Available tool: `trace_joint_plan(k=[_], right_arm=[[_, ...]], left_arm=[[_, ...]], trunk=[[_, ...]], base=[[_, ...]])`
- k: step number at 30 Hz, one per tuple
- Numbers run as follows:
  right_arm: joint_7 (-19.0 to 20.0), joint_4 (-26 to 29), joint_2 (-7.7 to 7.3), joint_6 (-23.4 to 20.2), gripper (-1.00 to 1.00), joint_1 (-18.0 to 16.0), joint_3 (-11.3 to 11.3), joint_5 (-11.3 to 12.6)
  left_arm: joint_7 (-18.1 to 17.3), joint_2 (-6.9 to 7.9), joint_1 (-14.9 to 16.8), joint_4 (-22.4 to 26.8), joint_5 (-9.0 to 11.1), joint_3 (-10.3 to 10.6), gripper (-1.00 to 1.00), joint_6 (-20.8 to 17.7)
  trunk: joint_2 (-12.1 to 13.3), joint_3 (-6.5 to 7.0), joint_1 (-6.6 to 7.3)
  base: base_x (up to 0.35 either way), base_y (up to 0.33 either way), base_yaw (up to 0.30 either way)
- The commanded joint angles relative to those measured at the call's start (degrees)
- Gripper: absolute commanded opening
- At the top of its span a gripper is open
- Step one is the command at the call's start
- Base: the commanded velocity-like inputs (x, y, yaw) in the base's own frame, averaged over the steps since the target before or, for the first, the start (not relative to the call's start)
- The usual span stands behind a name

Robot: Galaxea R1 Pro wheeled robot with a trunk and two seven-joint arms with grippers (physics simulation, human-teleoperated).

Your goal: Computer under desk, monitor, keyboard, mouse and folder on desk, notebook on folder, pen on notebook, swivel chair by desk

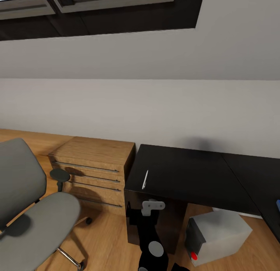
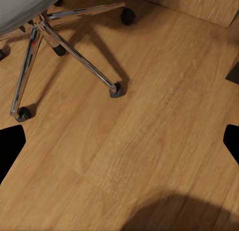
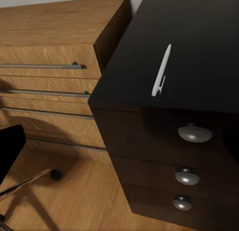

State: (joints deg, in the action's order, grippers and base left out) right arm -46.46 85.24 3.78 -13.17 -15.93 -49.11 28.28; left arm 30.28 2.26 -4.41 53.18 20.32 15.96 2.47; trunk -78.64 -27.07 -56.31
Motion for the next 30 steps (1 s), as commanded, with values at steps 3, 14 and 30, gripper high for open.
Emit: trace_joint_plan(k=[3, 14, 30], right_arm=[[-0.4, 0.0, -0.03, -0.4, 1.0, -0.1, 0.0, 0.2], [-0.4, -0.1, -0.44, -0.4, 1.0, -0.1, 1.2, -0.2], [1.2, -2.2, 0.75, -1.2, 1.0, -1.7, 2.7, -2.5]], left_arm=[[0.4, 0.1, 0.0, 0.1, 0.6, 0.2, 1.0, 0.3], [0.3, 0.02, 0.0, 0.1, 0.7, 0.3, 1.0, 0.3], [0.2, -0.36, -0.2, 1.6, 0.8, -0.3, 1.0, 2.0]], trunk=[[0.0, -0.05, 0.0], [0.0, -0.05, 0.0], [0.0, -0.05, 0.0]], base=[[0.0, 0.0, 0.0], [0.0, 0.0, 0.0], [0.0, 0.0, 0.0]])
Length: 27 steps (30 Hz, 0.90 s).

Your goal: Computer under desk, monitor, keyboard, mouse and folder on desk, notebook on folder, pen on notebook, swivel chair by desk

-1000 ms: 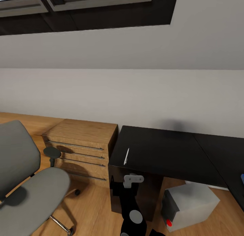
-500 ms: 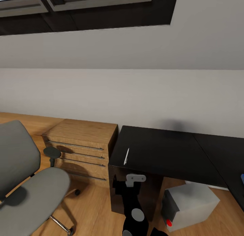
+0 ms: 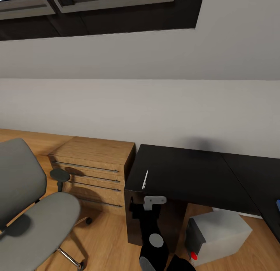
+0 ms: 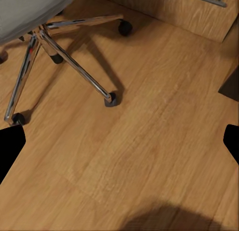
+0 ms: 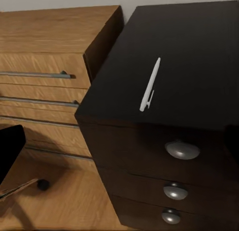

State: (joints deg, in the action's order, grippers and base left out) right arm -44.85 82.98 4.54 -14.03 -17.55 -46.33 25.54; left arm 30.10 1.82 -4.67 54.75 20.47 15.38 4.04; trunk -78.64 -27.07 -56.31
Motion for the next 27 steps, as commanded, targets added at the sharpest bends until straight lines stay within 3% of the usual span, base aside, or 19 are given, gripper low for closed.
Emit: trace_joint_plan(k=[1, 8, 13, 27], right_arm=[[-0.1, -0.3, -0.34, -0.7, 1.0, -0.4, 0.2, -0.1], [-2.3, 0.3, -2.59, 1.6, 1.0, 1.9, -1.1, -2.3], [-3.9, 0.7, -4.06, 2.1, 1.0, 2.4, -2.5, -2.6], [-4.6, 0.8, -4.26, 2.2, 1.0, 2.4, -2.6, -2.7]], left_arm=[[0.4, -0.03, 0.0, -0.1, 0.6, 0.3, 1.0, 0.7], [0.4, 0.33, 0.0, -0.3, 0.6, 0.6, 1.0, 1.4], [0.4, 0.43, 0.0, -0.3, 0.6, 0.6, 1.0, 1.6], [0.3, 0.4, 0.0, -0.3, 0.6, 0.7, 1.0, 1.6]], trunk=[[0.0, -0.05, 0.0], [0.0, -0.05, 0.0], [0.0, -0.05, 0.0], [0.0, -0.05, 0.0]], base=[[0.0, 0.0, 0.0], [0.0, 0.0, 0.0], [0.118, 0.0, 0.0], [0.308, 0.0, 0.0]])
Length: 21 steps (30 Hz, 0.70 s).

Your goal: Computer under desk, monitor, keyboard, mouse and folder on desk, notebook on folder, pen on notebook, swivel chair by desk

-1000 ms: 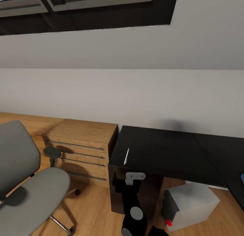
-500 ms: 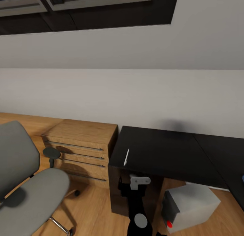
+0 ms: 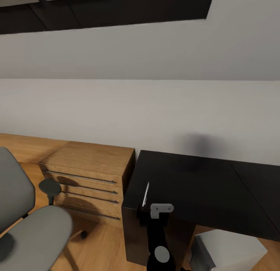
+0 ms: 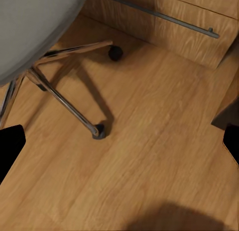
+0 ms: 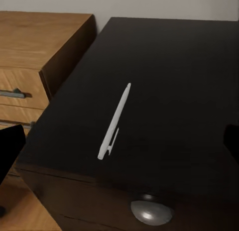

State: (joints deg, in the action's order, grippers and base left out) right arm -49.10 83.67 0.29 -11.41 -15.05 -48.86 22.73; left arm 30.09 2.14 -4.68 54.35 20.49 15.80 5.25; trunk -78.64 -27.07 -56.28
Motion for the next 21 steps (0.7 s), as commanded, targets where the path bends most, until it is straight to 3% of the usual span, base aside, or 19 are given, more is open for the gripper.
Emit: trace_joint_plan(k=[1, 10, 21], right_arm=[[-0.4, 0.1, -0.01, -0.5, 1.0, -0.1, -0.1, 0.1], [0.0, -0.4, -0.02, -0.5, 1.0, -0.1, -0.1, 0.2], [0.6, -4.7, 0.26, -0.4, 1.0, -0.1, 2.1, 0.3]], left_arm=[[0.3, 0.07, 0.0, 0.1, 0.6, 0.3, 1.0, 0.4], [0.3, 0.06, 0.0, 0.1, 0.6, 0.3, 1.0, 0.4], [0.4, -0.08, 0.0, 0.1, 0.6, 0.4, 1.0, 0.3]], trunk=[[0.0, -0.05, -0.04], [0.0, -0.05, -0.04], [0.0, -0.05, -0.04]], base=[[0.323, 0.0, 0.0], [0.286, 0.081, 0.0], [0.031, 0.017, 0.0]])
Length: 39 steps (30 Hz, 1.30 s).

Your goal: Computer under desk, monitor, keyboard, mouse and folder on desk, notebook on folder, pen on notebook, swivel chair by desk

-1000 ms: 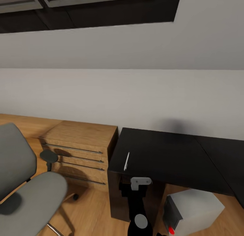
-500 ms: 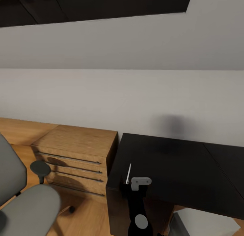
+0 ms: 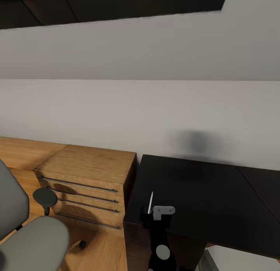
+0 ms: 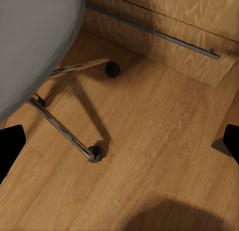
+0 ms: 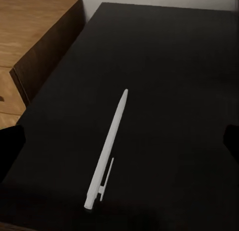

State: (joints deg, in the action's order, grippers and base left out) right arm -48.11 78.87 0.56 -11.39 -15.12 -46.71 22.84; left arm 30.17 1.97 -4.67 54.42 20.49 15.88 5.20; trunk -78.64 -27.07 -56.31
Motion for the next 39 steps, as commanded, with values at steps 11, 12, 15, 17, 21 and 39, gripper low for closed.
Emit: trace_joint_plan(k=[11, 12, 15, 17, 21, 39], right_arm=[[4.9, -2.8, 0.23, -0.5, 1.0, -0.6, 3.2, 0.1], [5.2, -2.9, 0.21, -0.5, 1.0, -0.6, 3.3, 0.1], [6.5, -3.2, 0.21, -0.6, 1.0, -0.8, 4.1, 0.1], [6.7, -3.3, 0.22, -0.7, 1.0, -1.1, 4.4, 0.1], [6.9, -3.9, 0.3, -0.8, 1.0, -1.9, 4.6, 0.2], [8.2, -15.6, 3.95, -1.7, 1.0, -9.3, 4.7, 0.7]], left_arm=[[0.3, -0.12, 0.0, 1.1, 0.6, 0.3, 1.0, 0.3], [0.3, -0.12, 0.0, 1.1, 0.6, 0.3, 1.0, 0.3], [0.3, -0.13, 0.0, 1.1, 0.6, 0.3, 1.0, 0.3], [0.3, -0.13, 0.0, 1.1, 0.6, 0.3, 1.0, 0.3], [0.3, -0.13, 0.0, 1.1, 0.6, 0.3, 1.0, 0.3], [0.3, -0.13, 0.0, 1.1, 0.6, 0.7, 1.0, 0.3]], trunk=[[0.0, -0.05, 0.0], [0.0, -0.05, 0.0], [0.0, -0.05, 0.0], [0.0, -0.05, 0.0], [0.0, -0.05, 0.0], [0.0, -0.05, 0.0]], base=[[0.0, 0.0, 0.0], [0.0, 0.0, 0.0], [0.0, 0.0, 0.0], [0.0, 0.0, 0.0], [0.0, 0.0, 0.0], [0.0, 0.0, 0.0]])
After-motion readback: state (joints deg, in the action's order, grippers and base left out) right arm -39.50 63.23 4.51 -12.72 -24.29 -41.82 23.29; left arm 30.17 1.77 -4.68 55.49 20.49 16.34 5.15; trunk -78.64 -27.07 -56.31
